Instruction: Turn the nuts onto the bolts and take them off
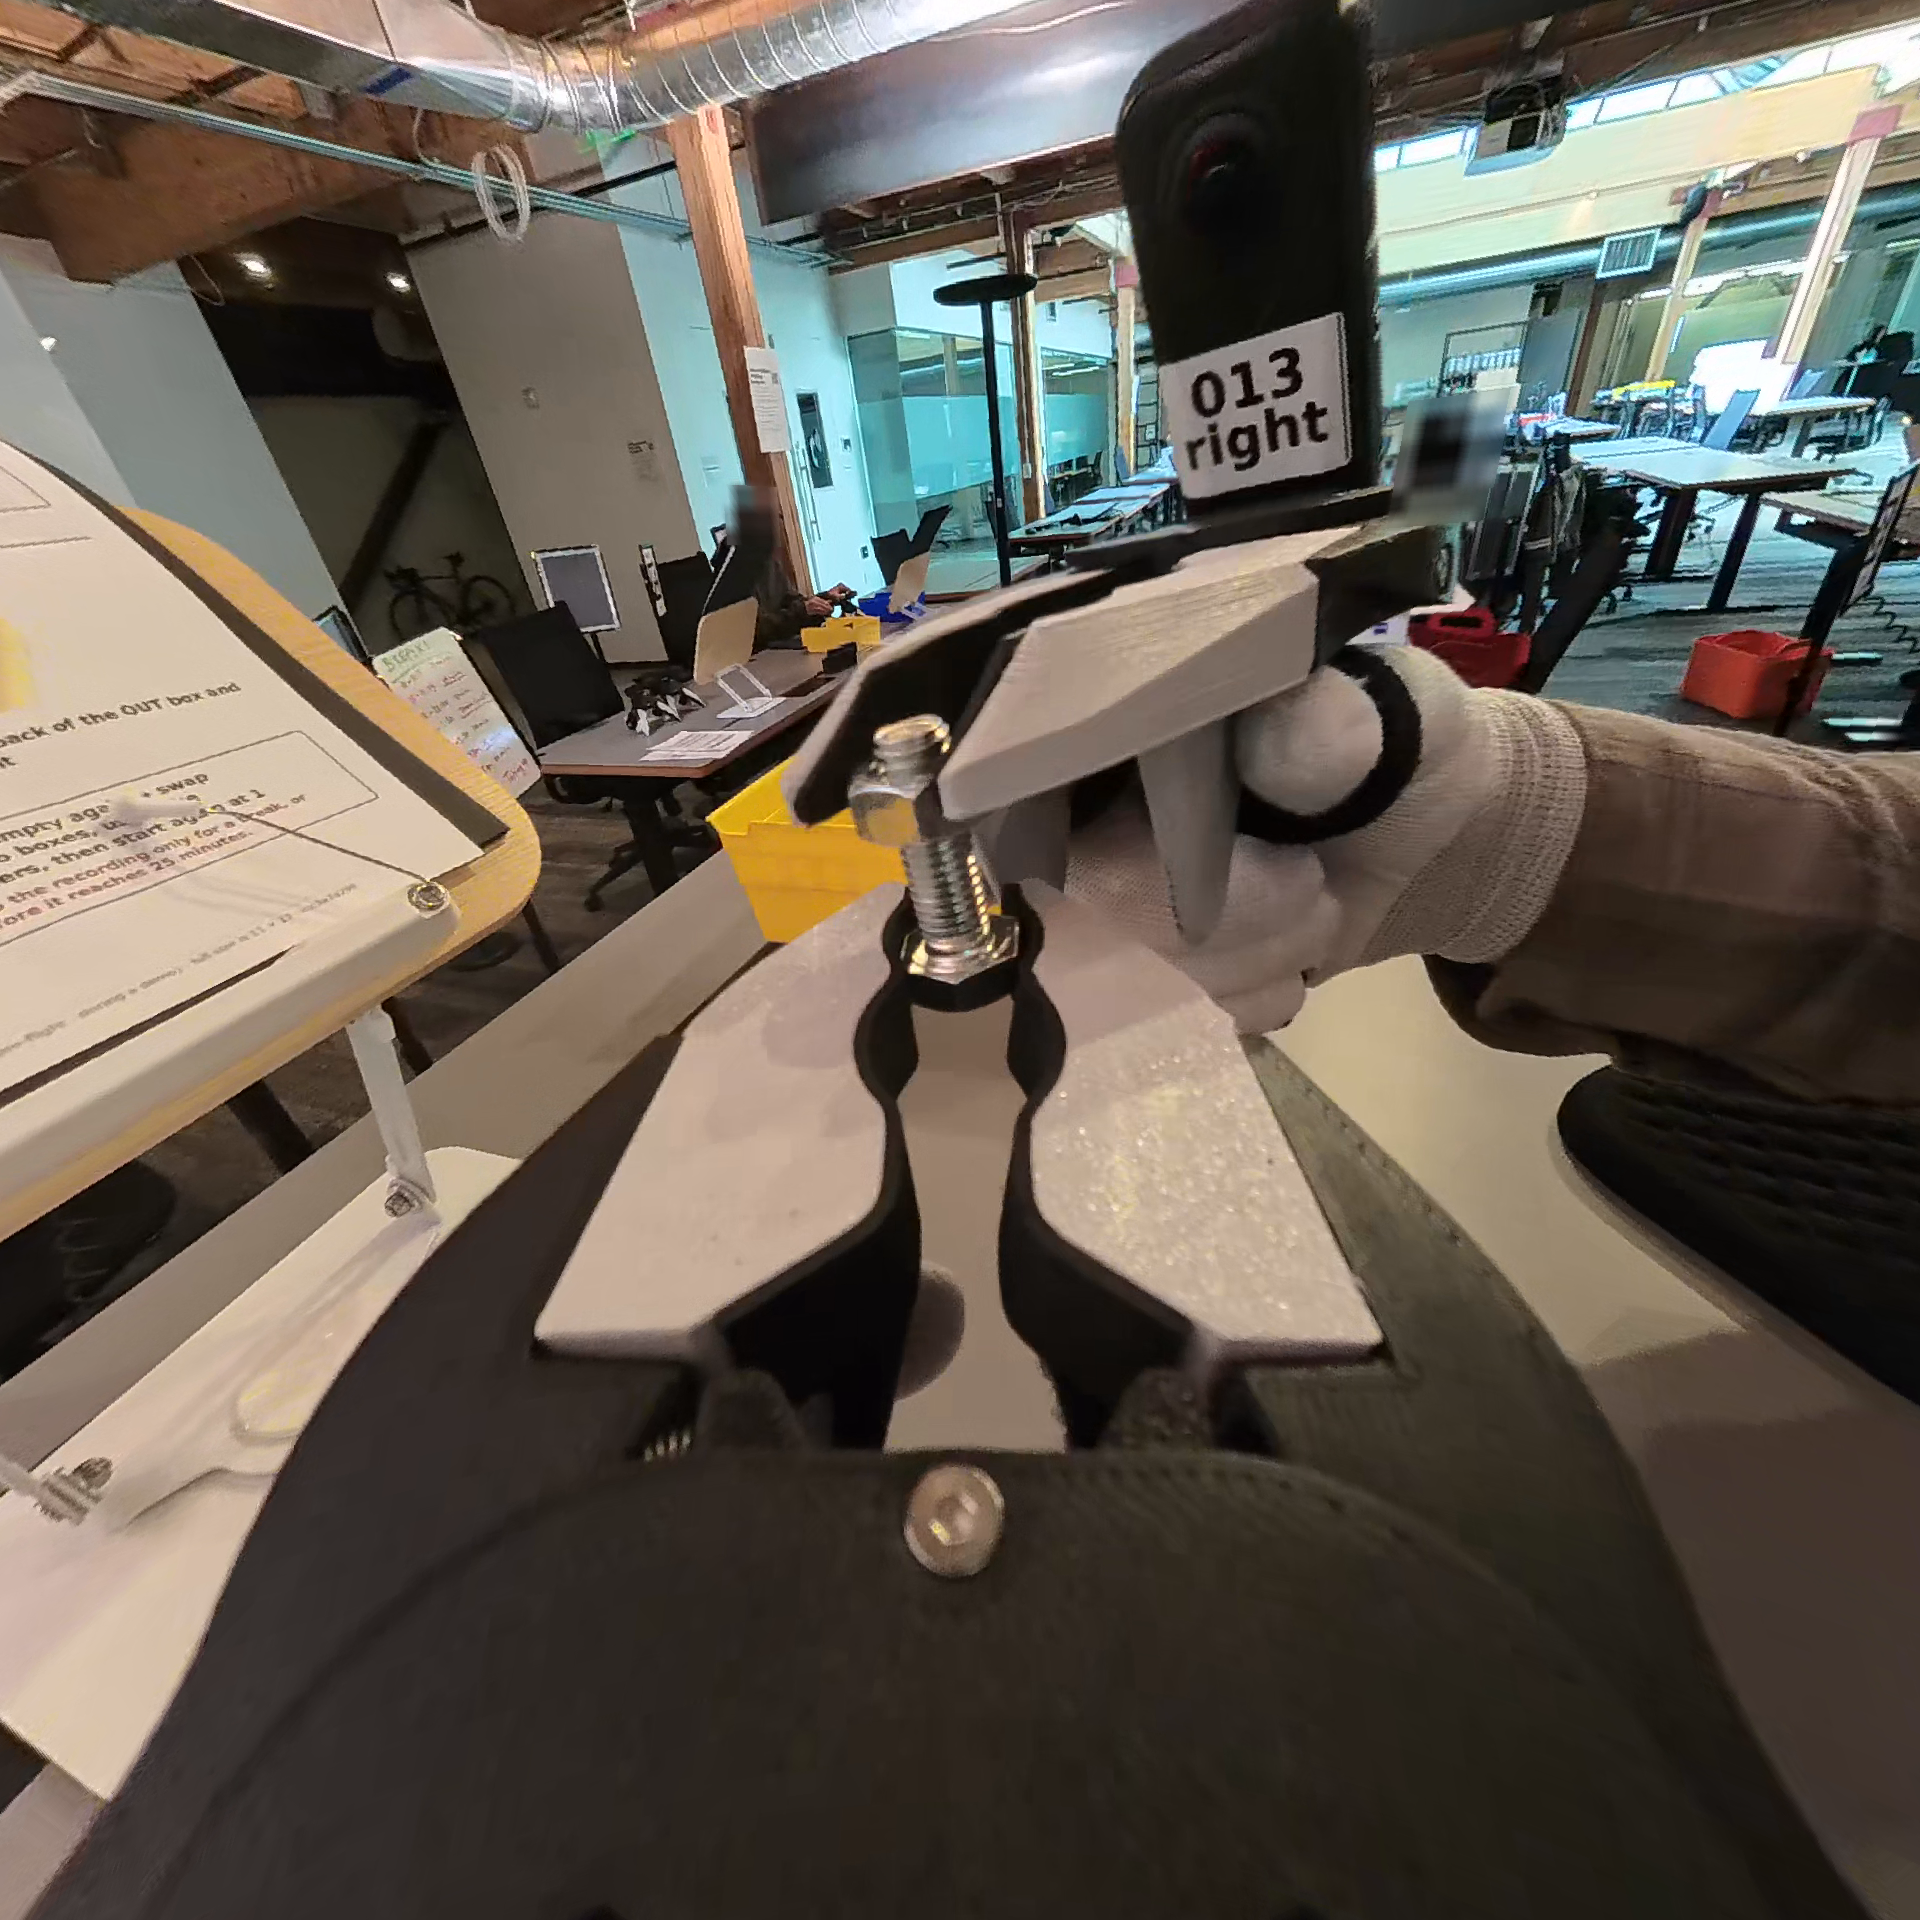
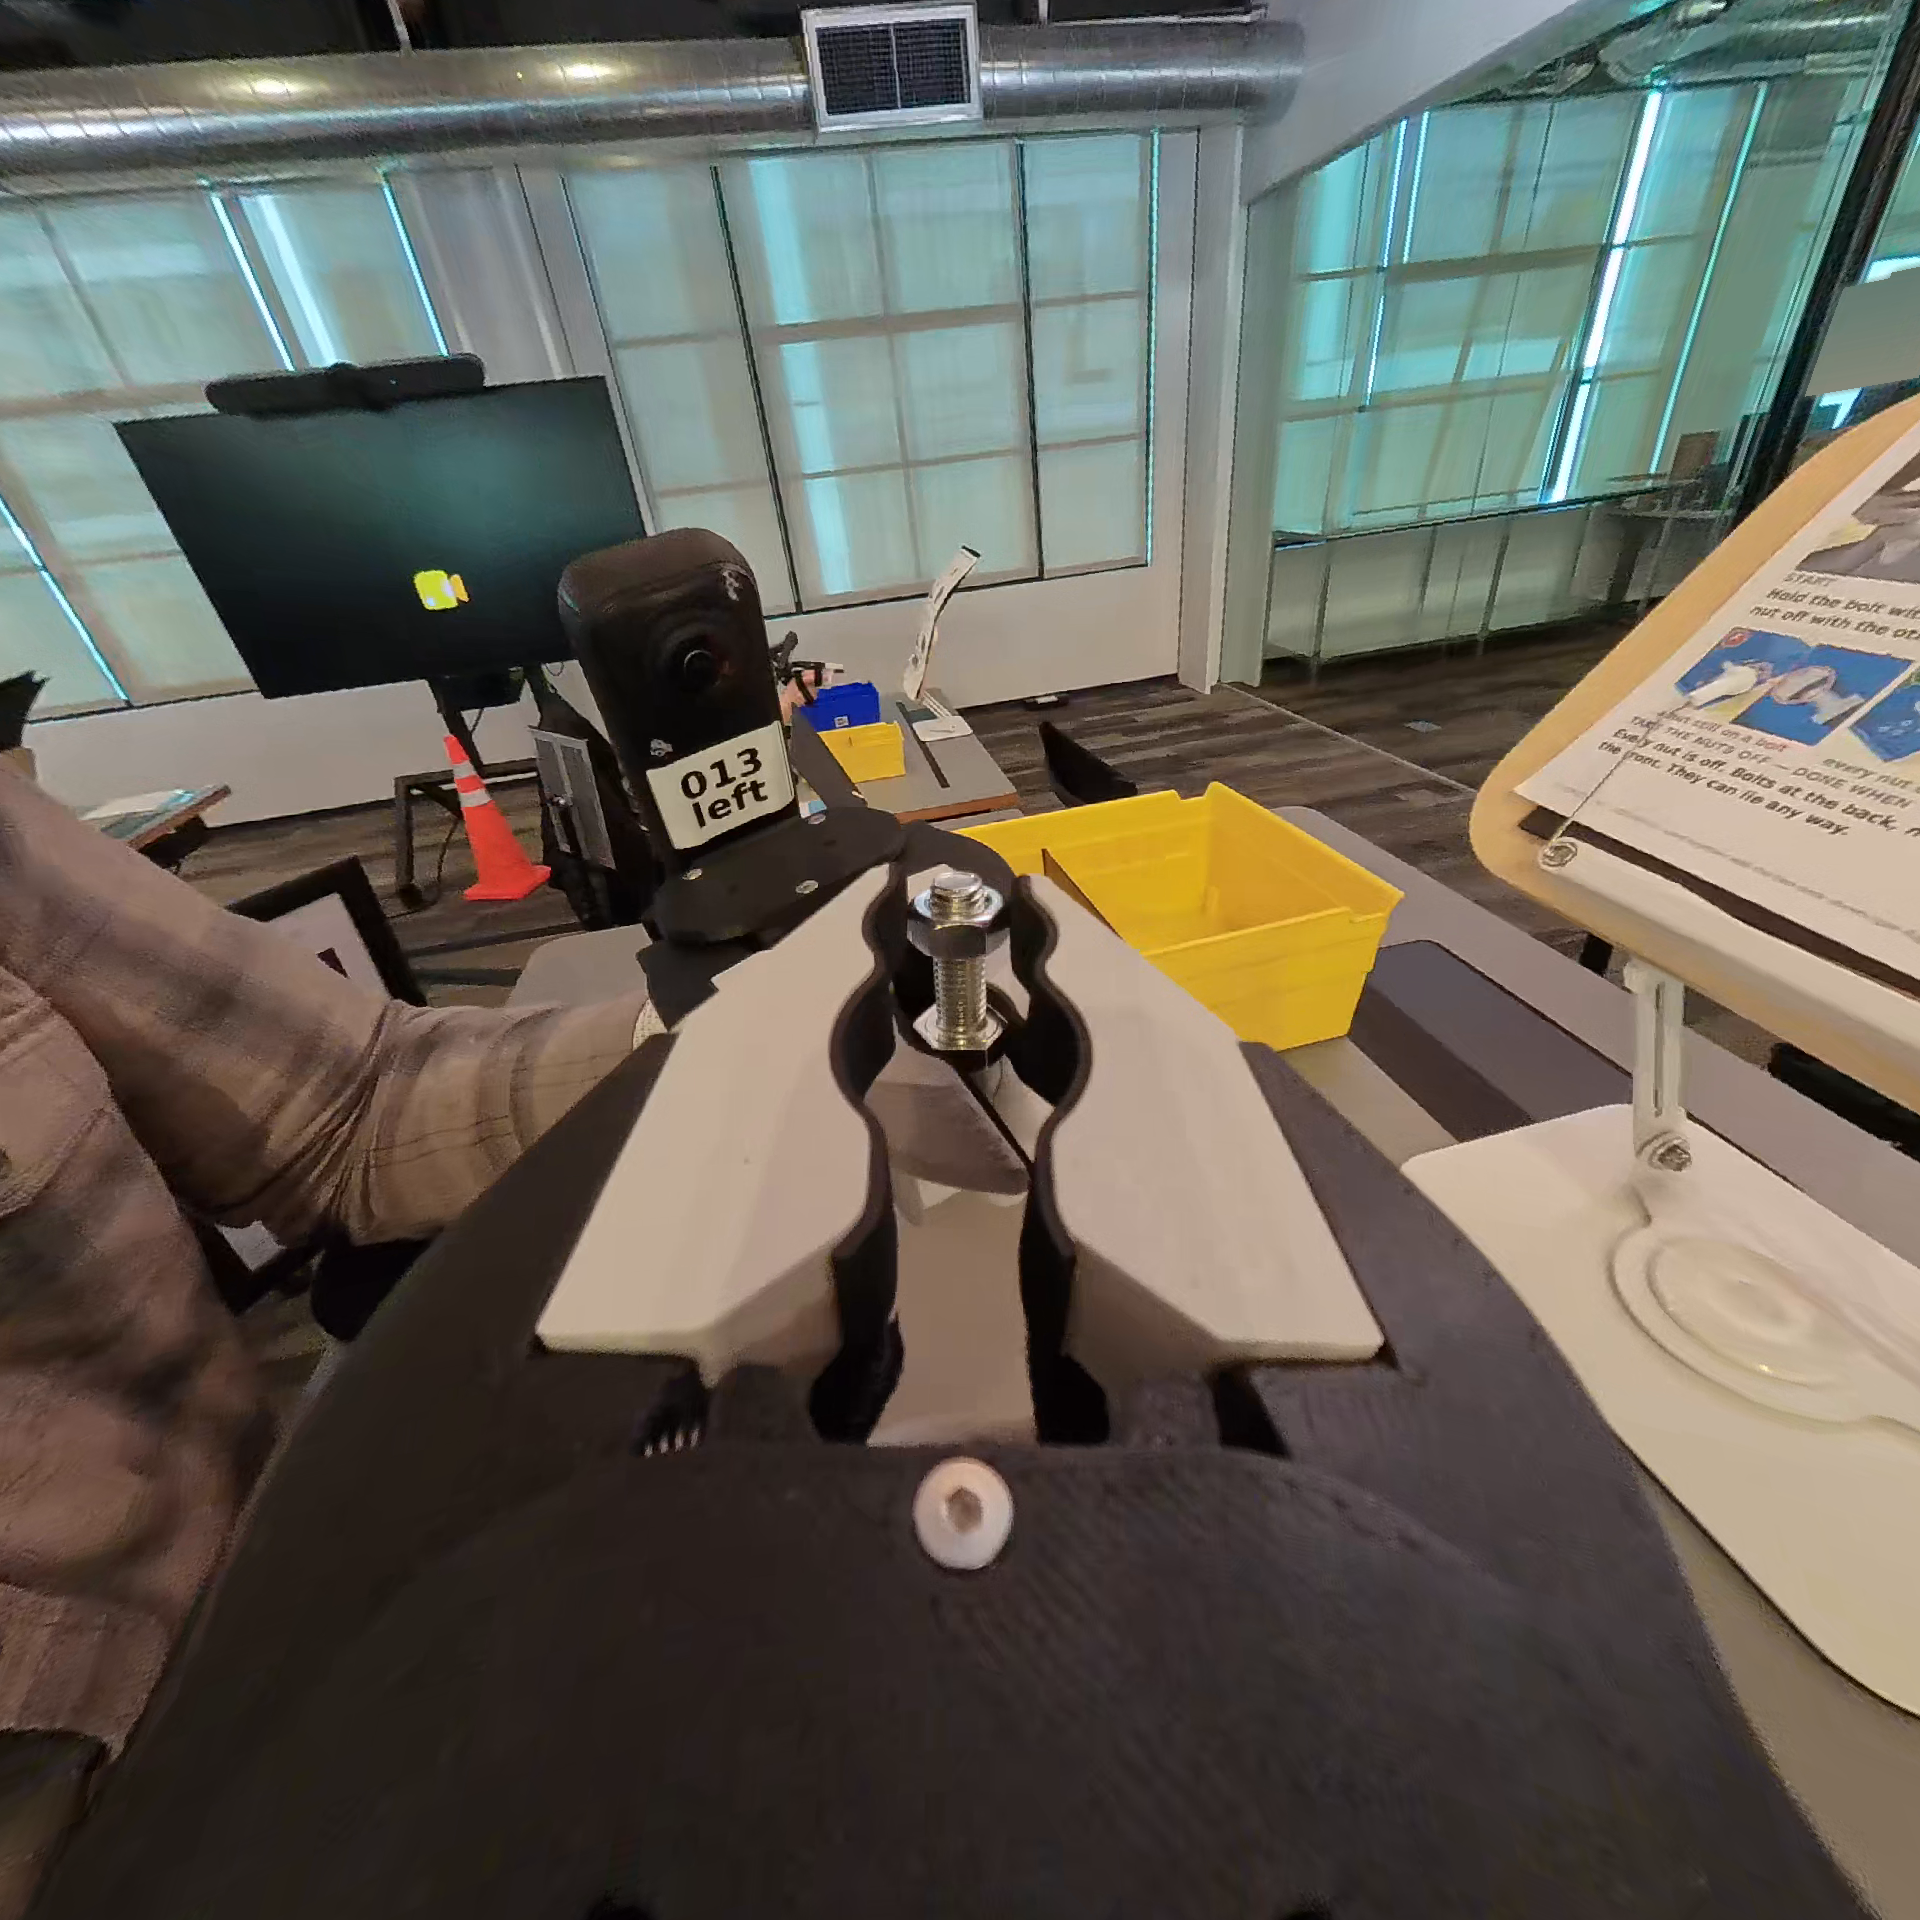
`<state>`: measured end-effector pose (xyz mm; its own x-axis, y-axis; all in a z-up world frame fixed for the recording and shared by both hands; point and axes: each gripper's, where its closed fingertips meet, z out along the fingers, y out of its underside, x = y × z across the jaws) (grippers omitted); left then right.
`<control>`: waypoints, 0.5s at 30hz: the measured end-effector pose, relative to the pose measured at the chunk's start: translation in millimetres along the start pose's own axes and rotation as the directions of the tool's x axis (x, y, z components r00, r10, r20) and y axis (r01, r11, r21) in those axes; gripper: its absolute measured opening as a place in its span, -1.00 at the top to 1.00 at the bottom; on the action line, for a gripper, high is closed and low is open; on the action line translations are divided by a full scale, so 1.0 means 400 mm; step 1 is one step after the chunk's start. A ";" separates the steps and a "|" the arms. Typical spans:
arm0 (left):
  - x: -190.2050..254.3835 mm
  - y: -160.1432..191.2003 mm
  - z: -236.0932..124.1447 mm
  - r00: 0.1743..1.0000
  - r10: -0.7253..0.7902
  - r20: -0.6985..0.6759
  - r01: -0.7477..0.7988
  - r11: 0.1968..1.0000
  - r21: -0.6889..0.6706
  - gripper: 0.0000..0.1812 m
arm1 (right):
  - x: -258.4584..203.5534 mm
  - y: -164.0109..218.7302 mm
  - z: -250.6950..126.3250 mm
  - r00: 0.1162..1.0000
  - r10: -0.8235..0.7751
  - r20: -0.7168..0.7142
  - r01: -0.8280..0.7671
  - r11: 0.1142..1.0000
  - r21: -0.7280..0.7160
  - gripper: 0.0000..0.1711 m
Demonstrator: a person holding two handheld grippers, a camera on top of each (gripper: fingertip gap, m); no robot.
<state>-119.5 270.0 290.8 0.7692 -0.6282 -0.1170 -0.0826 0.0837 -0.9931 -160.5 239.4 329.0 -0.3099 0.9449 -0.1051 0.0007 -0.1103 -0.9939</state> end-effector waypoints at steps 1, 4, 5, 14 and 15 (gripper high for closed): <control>0.000 0.001 0.000 1.000 0.003 -0.001 -0.003 1.000 -0.002 0.85 | 0.000 0.001 0.000 1.000 0.005 0.007 -0.005 1.000 0.000 0.80; -0.017 0.008 0.003 0.999 0.007 0.046 -0.006 1.000 -0.015 0.85 | 0.011 0.004 0.003 1.000 0.009 -0.020 -0.009 1.000 0.004 0.80; -0.025 0.011 0.004 0.998 0.007 0.068 -0.006 1.000 -0.018 0.85 | 0.019 0.006 0.005 0.999 0.000 -0.050 0.000 1.000 0.004 0.80; -0.046 0.047 0.018 0.989 0.010 0.147 0.001 0.997 -0.076 0.85 | 0.065 0.028 -0.011 0.759 -0.095 -0.644 0.172 0.984 0.057 0.80; -0.048 0.050 0.019 0.987 0.033 0.160 -0.020 0.996 -0.085 0.85 | 0.066 0.030 -0.012 0.762 -0.072 -0.643 0.154 0.985 0.072 0.80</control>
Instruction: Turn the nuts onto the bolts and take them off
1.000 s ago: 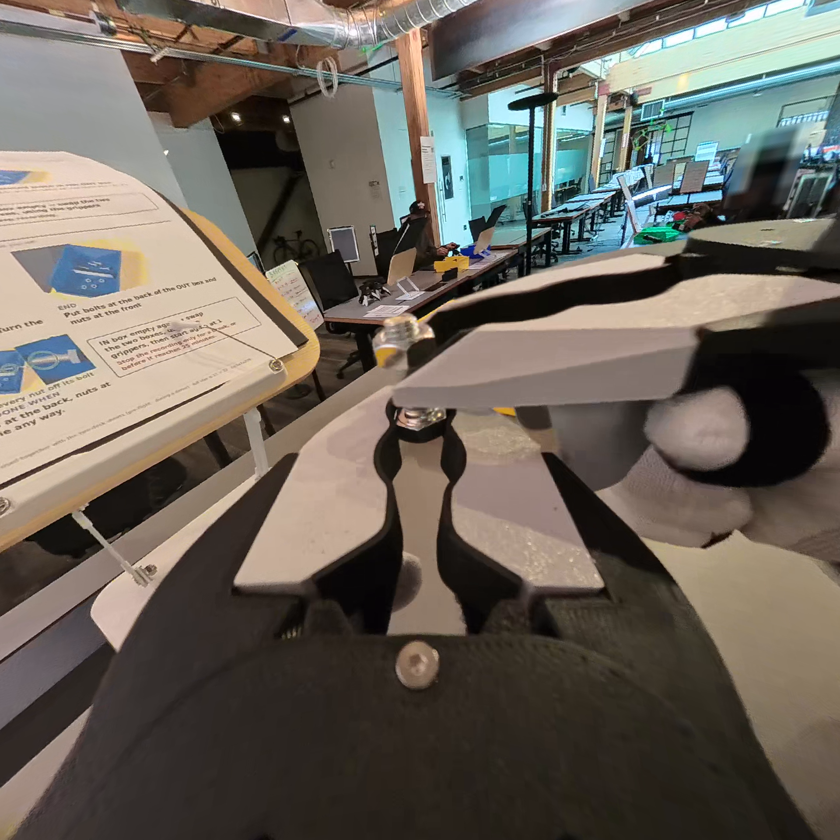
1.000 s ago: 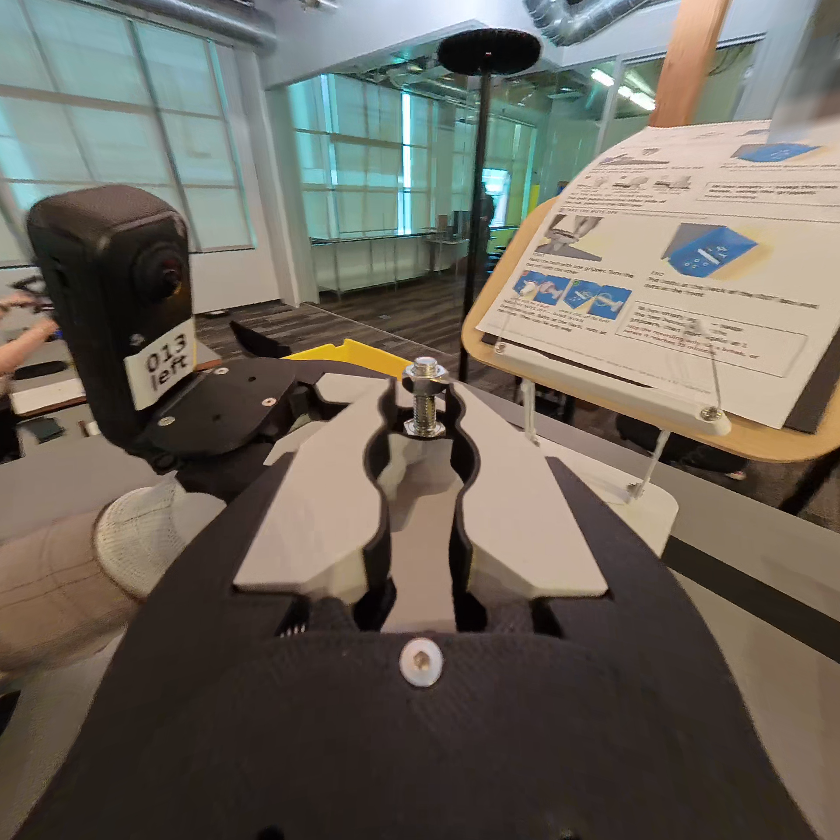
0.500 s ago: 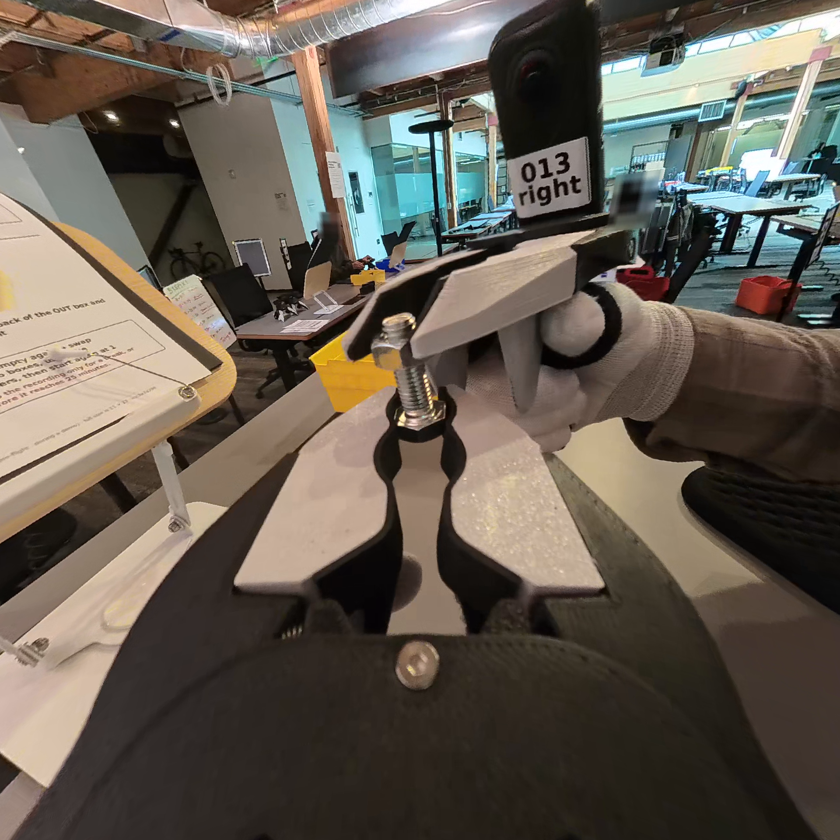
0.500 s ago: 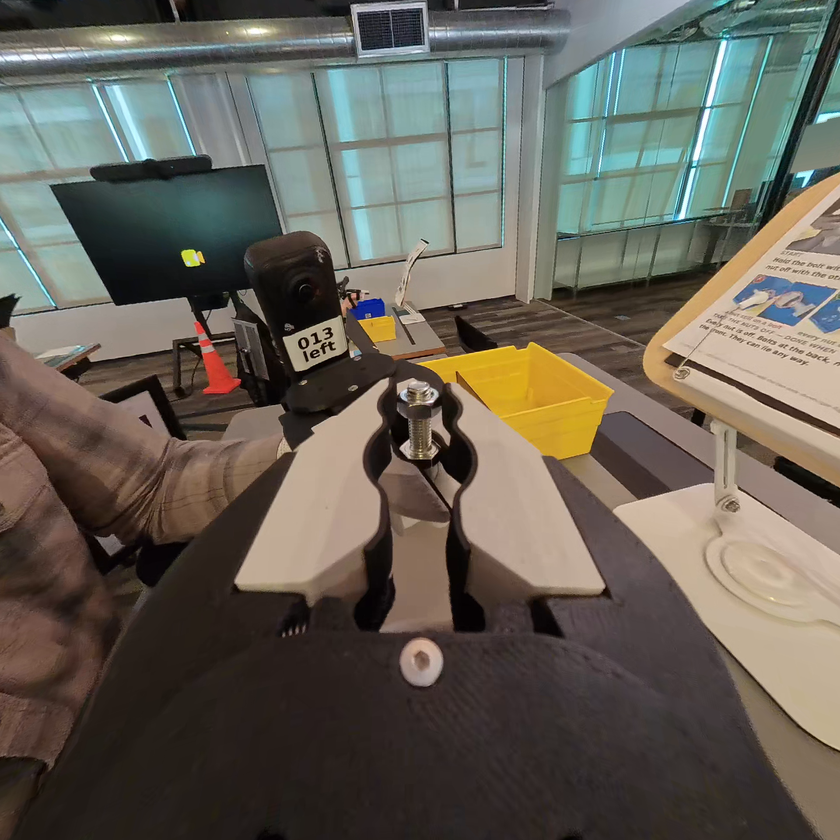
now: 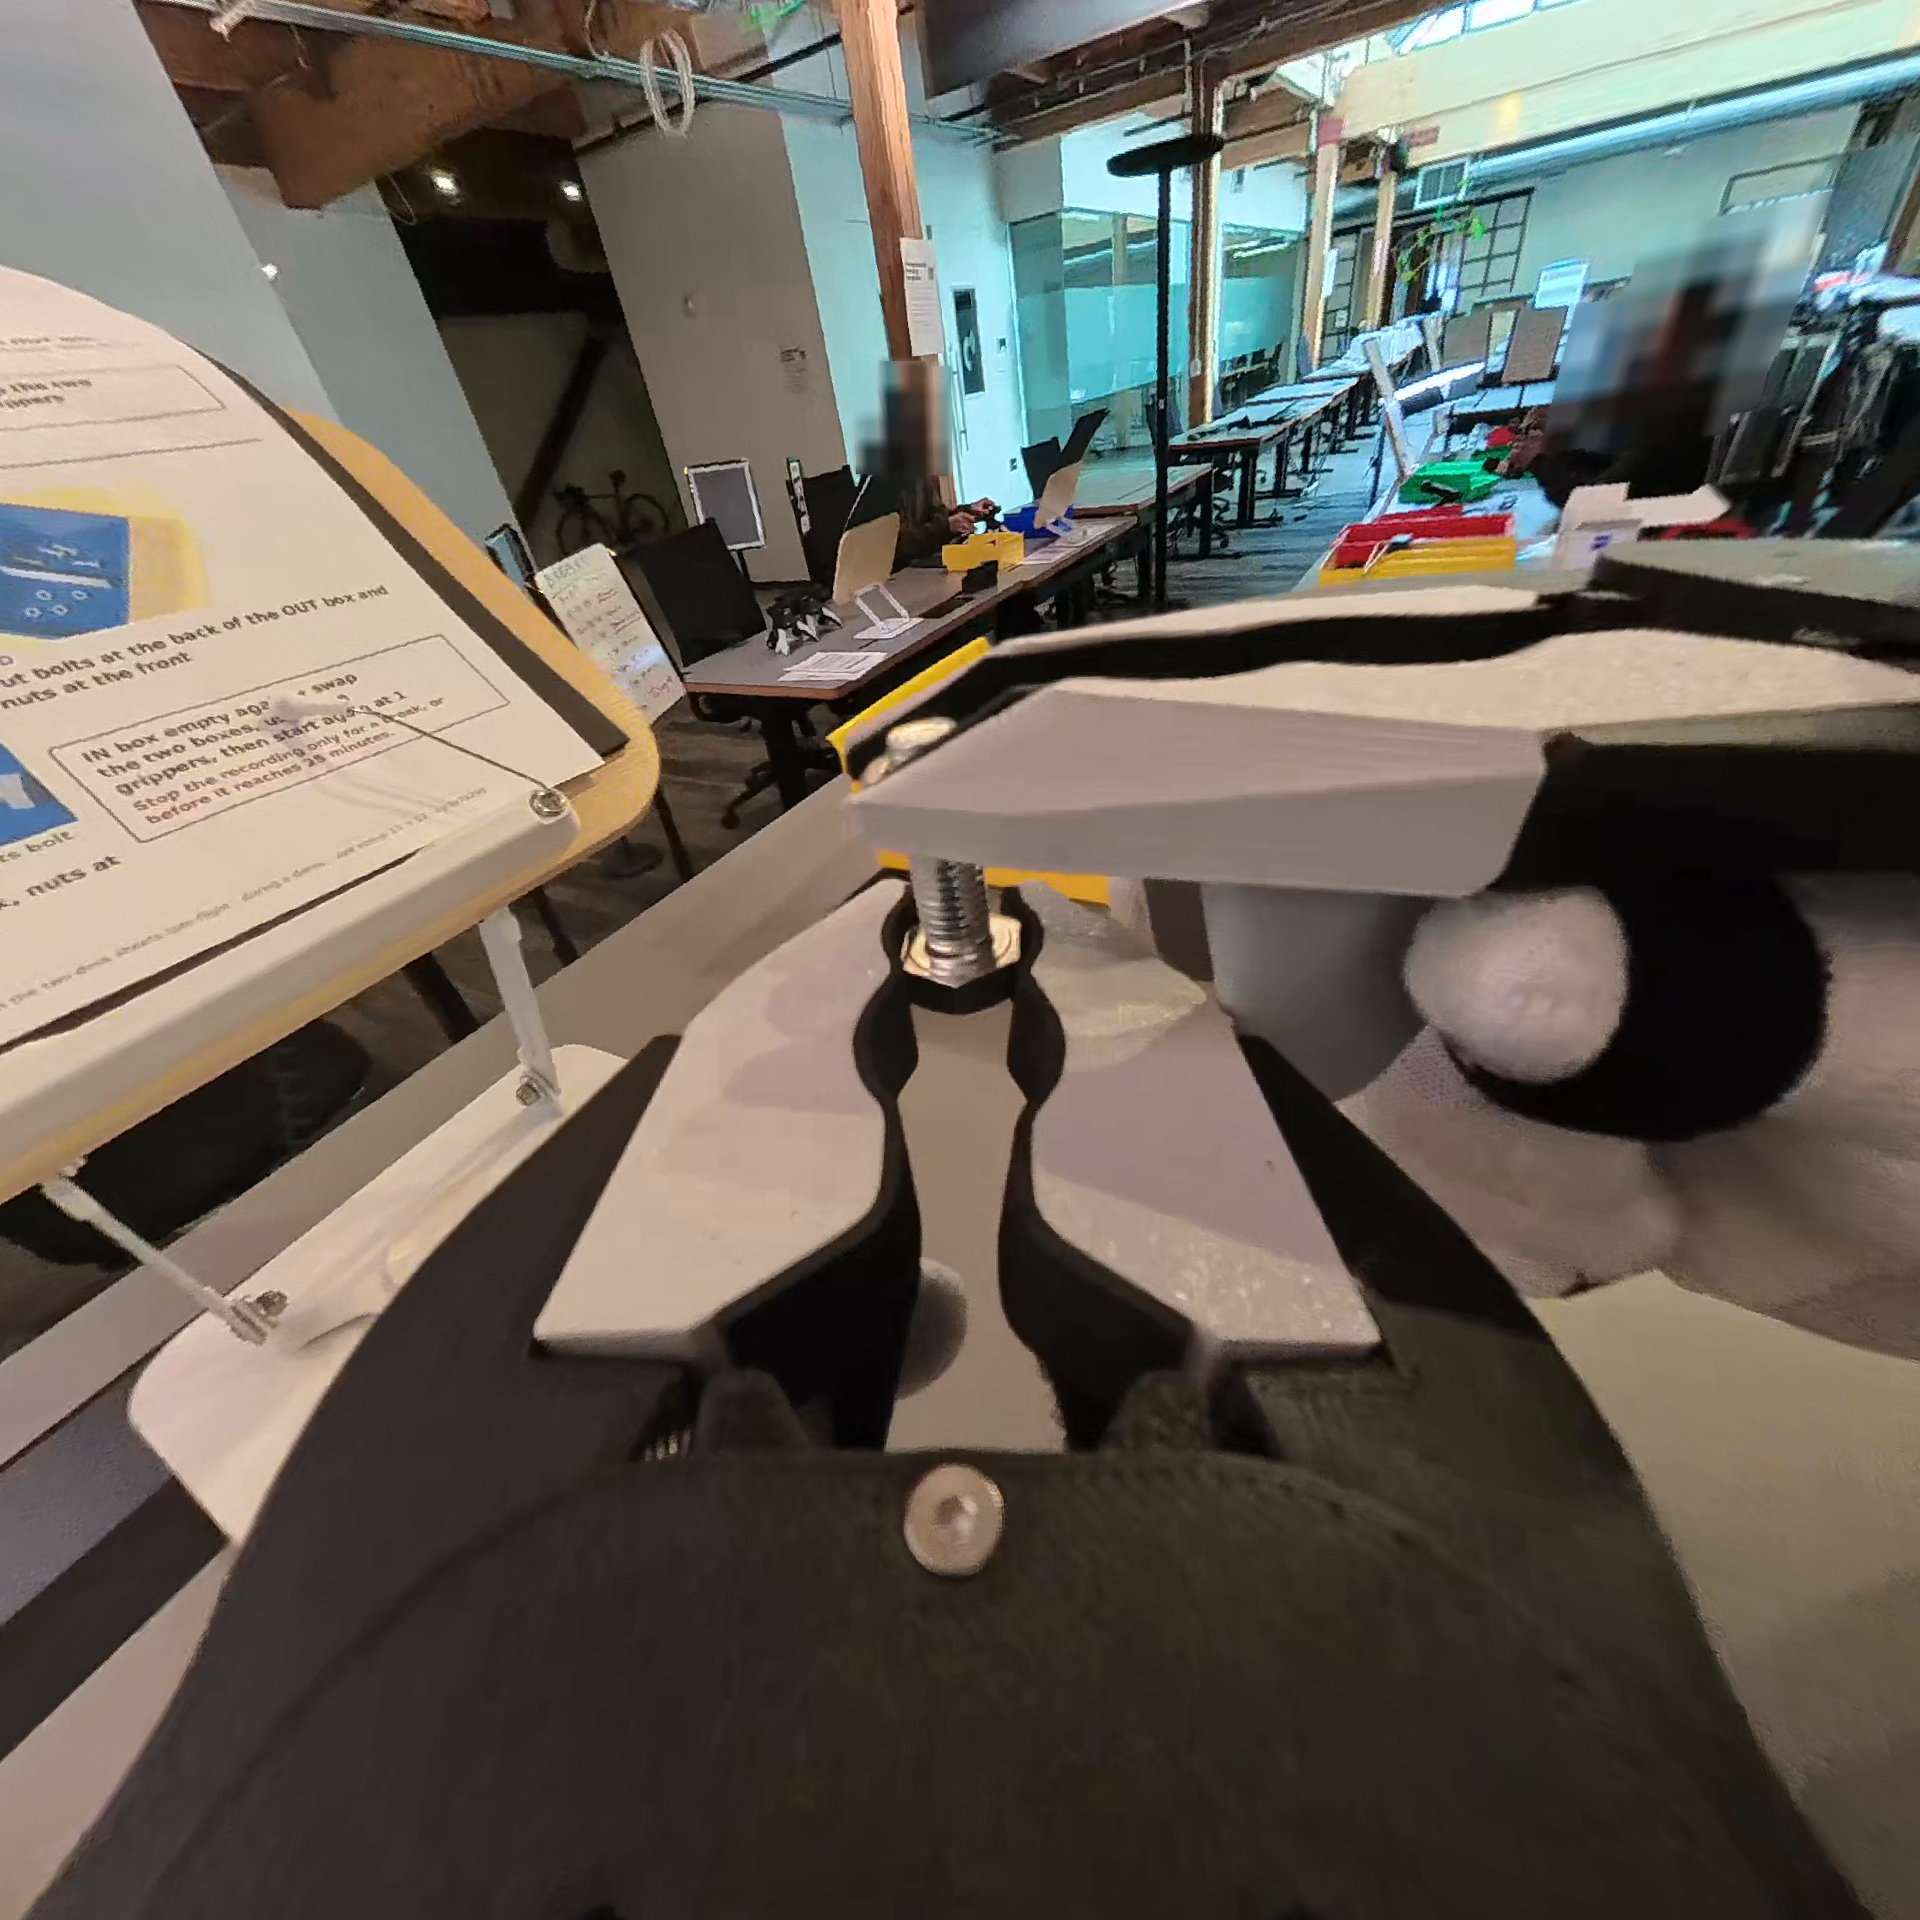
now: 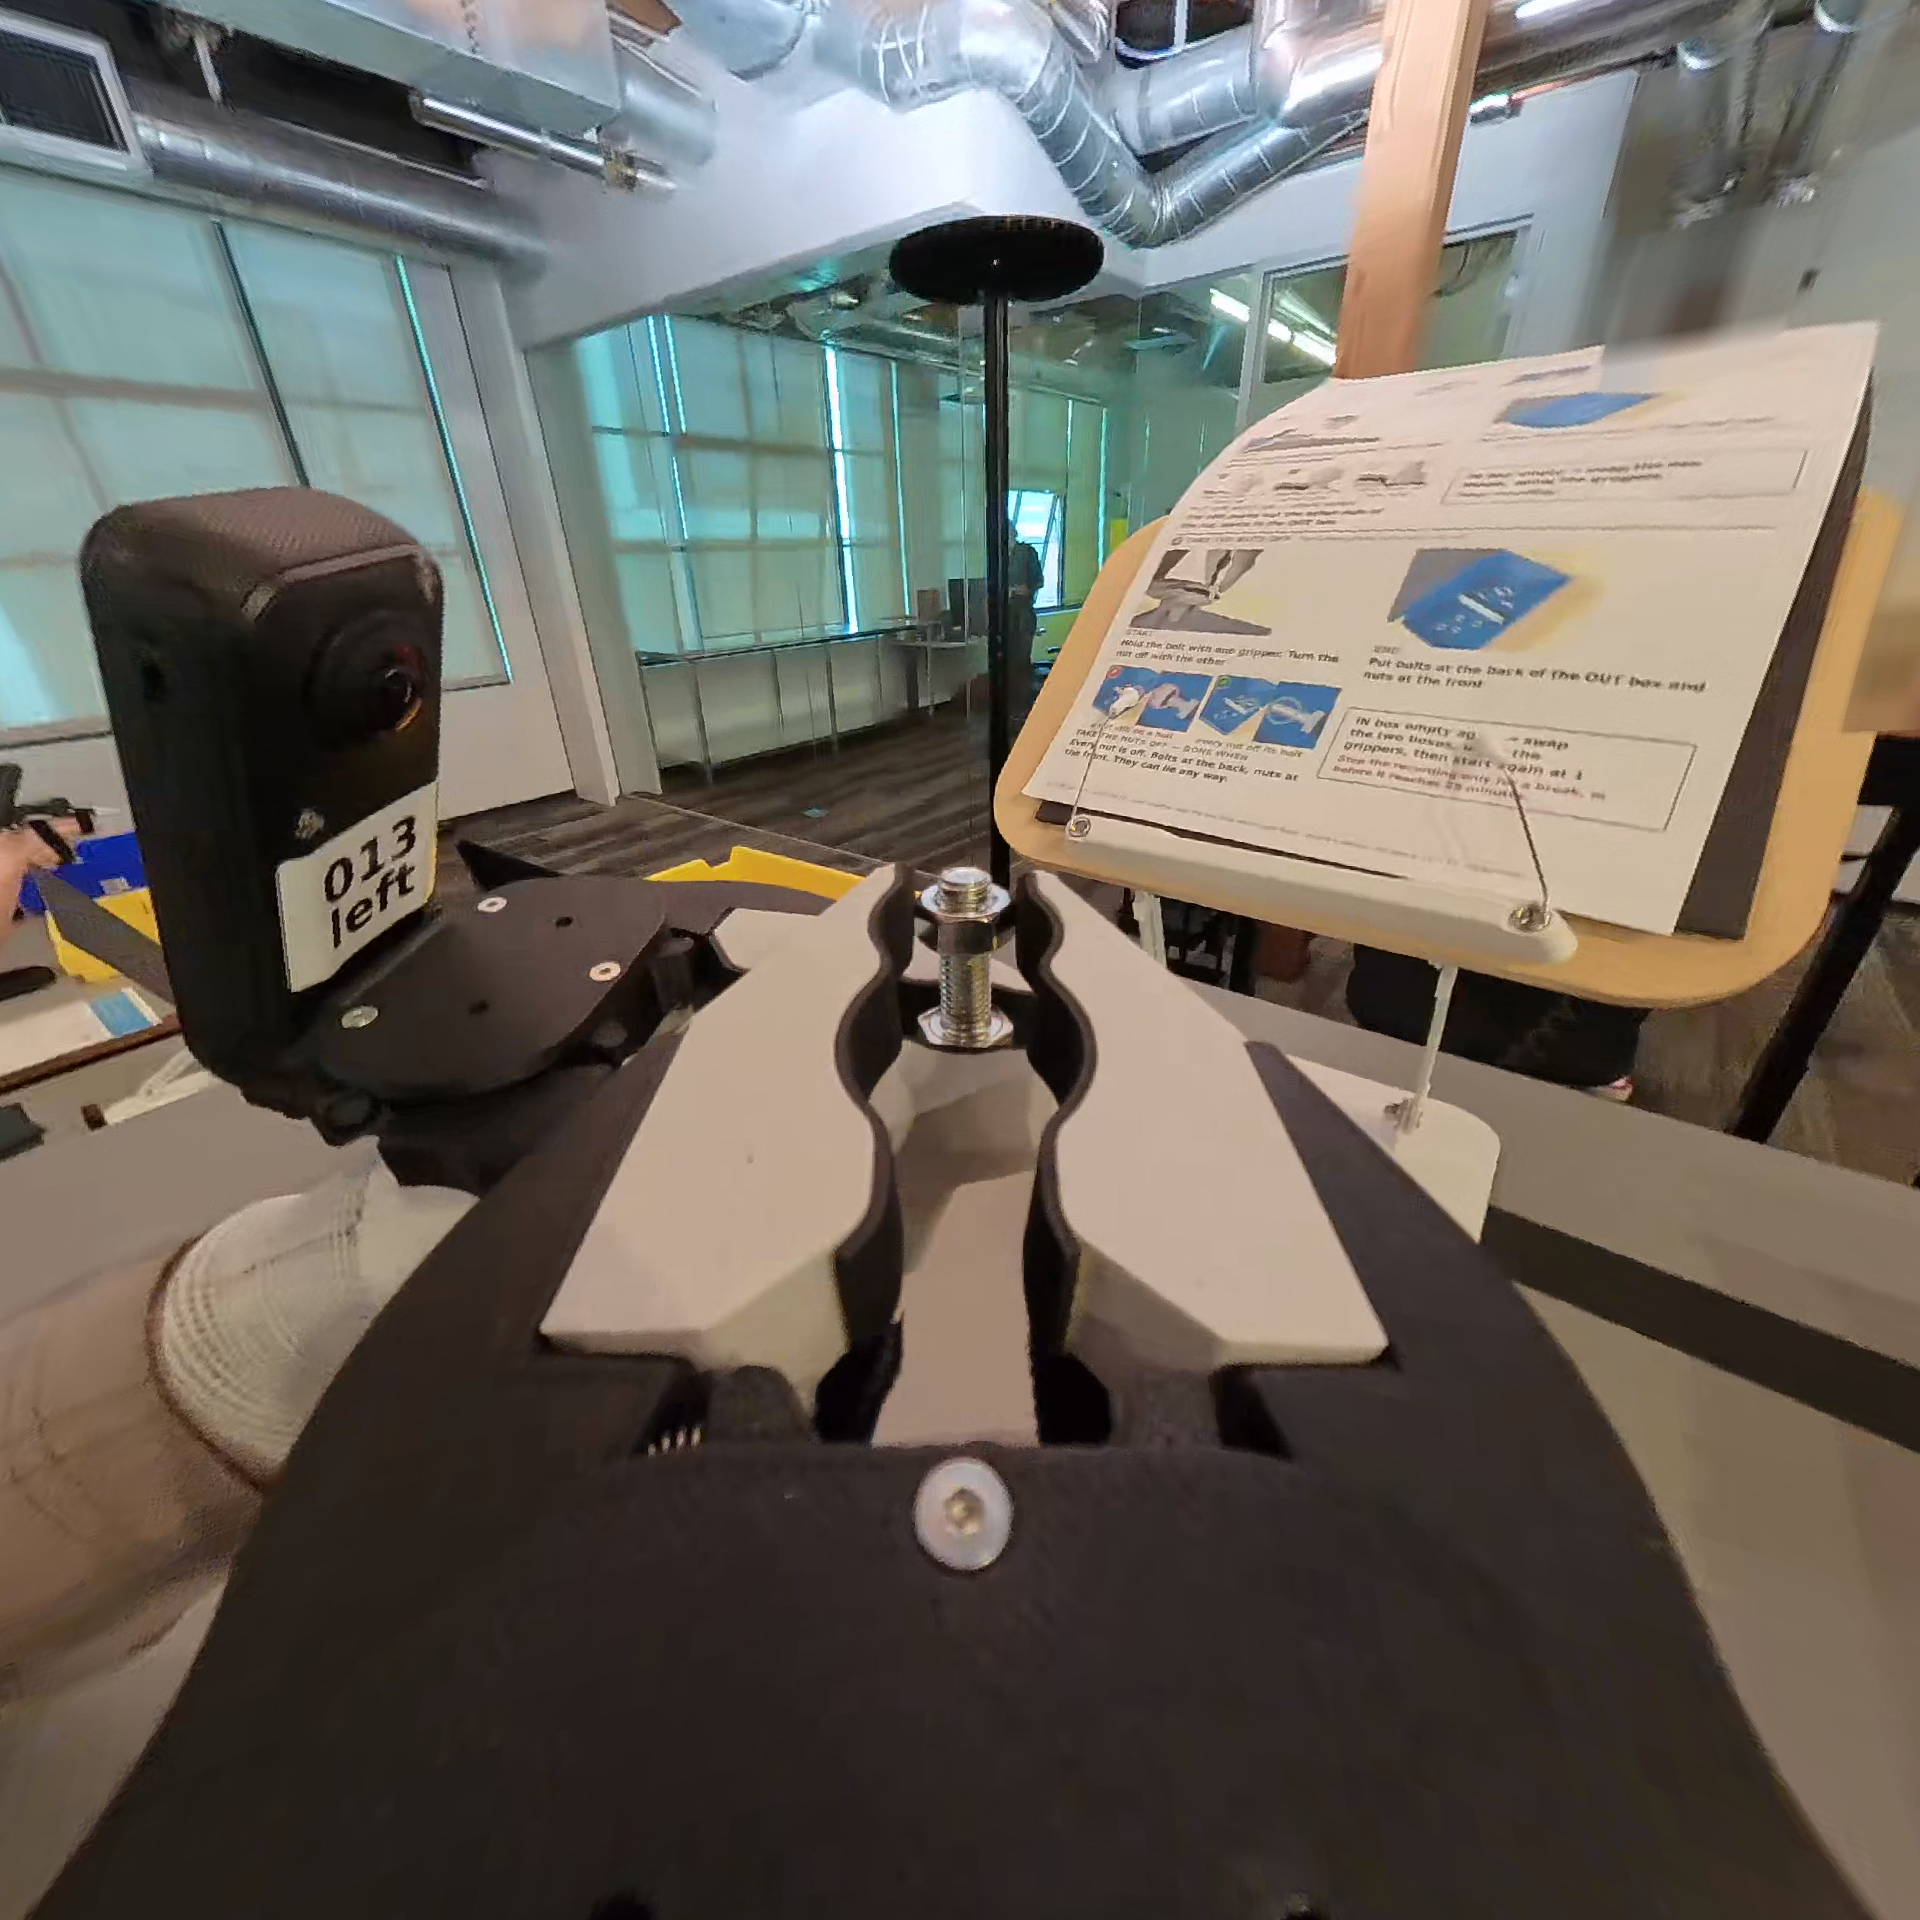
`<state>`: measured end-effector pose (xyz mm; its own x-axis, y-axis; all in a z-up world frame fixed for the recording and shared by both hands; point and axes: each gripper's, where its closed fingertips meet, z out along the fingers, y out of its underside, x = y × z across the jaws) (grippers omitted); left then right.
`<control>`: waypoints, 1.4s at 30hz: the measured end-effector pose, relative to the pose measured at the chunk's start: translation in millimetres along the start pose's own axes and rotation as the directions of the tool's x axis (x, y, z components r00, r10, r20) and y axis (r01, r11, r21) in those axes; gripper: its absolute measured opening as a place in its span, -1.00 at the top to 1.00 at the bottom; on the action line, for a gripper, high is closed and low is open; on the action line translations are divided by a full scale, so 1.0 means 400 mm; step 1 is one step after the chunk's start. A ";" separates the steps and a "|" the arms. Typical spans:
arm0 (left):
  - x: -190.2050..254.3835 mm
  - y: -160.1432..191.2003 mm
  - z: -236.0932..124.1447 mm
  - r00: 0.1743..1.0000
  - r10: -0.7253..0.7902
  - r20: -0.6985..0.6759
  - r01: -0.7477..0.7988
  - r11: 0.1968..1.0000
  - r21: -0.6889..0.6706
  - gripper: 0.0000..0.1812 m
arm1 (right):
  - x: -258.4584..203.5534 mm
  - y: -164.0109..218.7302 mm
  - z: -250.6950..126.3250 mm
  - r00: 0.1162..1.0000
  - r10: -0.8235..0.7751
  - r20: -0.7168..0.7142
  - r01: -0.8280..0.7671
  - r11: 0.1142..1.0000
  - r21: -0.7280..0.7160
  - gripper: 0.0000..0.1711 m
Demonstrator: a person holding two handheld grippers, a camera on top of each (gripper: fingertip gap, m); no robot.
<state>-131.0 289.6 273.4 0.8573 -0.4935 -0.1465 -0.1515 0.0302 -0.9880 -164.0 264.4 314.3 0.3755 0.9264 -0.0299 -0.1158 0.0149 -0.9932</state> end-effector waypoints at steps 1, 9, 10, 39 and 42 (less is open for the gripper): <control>0.001 0.003 0.002 1.000 0.006 0.000 -0.006 1.000 -0.004 0.85 | 0.002 0.002 -0.001 1.000 0.006 0.004 -0.006 1.000 -0.006 0.80; 0.048 -0.023 -0.014 0.988 -0.016 -0.152 0.024 0.998 0.050 0.84 | -0.068 -0.029 -0.052 0.881 -0.059 0.470 0.090 0.995 -0.043 0.36; 0.052 -0.030 -0.018 0.986 -0.017 -0.164 0.028 0.998 0.062 0.85 | -0.059 -0.027 -0.062 0.852 -0.107 0.513 0.136 0.991 -0.018 0.40; -0.055 0.085 0.025 0.988 0.036 0.151 -0.022 0.995 -0.097 0.85 | 0.040 0.082 0.022 1.000 -0.008 0.015 0.009 0.996 -0.092 0.81; -0.055 0.074 0.021 0.987 0.047 0.156 -0.034 0.995 -0.091 0.85 | 0.033 0.066 0.018 0.998 -0.039 0.046 0.044 0.993 -0.107 0.43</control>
<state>-150.2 308.7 246.8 0.9153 -0.3503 -0.1990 -0.2241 -0.0321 -0.9740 -168.7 279.7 288.3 0.3372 0.9413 0.0140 -0.0003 0.0150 -0.9999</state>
